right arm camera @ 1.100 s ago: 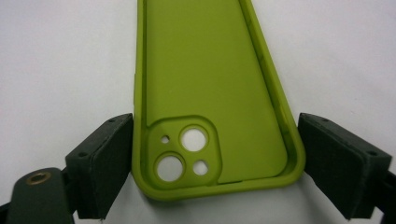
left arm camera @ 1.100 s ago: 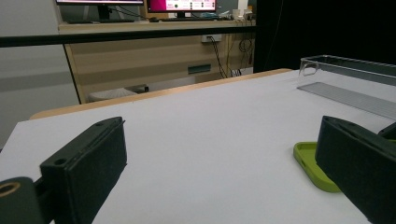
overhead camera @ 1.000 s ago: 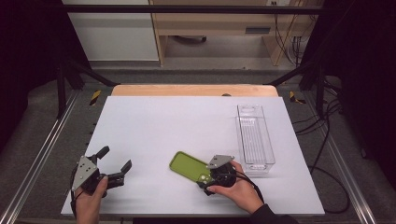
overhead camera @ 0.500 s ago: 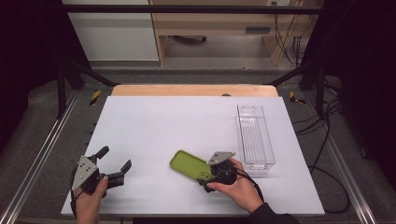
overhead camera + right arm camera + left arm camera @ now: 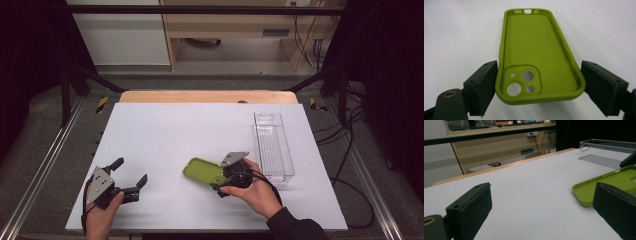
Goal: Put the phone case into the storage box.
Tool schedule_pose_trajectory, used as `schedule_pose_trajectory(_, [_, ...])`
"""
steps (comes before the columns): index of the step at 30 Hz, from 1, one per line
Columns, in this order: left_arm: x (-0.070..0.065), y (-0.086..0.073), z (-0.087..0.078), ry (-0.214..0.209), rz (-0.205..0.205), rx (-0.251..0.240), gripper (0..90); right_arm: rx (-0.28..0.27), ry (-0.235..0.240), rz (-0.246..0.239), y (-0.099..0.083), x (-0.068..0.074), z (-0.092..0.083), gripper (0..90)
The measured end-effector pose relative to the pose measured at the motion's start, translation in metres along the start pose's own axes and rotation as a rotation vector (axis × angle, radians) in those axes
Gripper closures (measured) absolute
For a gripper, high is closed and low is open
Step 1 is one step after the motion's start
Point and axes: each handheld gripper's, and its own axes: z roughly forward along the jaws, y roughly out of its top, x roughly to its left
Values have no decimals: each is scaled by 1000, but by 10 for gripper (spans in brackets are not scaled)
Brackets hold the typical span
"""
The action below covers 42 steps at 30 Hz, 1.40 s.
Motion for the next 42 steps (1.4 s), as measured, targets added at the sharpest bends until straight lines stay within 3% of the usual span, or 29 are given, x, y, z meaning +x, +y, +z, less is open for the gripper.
schedule_pose_trajectory(22, [-2, 0, 1, -6, 7, 5, 20, -38, -12, 21, 7, -6, -8, 173])
schedule_pose_trajectory(30, [-5, 1, 3, -14, 23, 10, 20, -55, -19, 2, 16, -7, -16, 174])
schedule_pose_trajectory(35, [-22, 5, 10, -45, 88, 26, 20, -58, -23, -8, 22, -7, -21, 174])
schedule_pose_trajectory(37, [-33, 7, 16, -57, 136, 37, 19, -63, -24, -12, 24, -7, -23, 174])
schedule_pose_trajectory(38, [-33, 7, 16, -57, 136, 37, 19, -64, -24, -13, 26, -7, -24, 174])
schedule_pose_trajectory(42, [-59, 10, 35, -101, 245, 60, 26, -63, -24, -21, 31, -7, -27, 174])
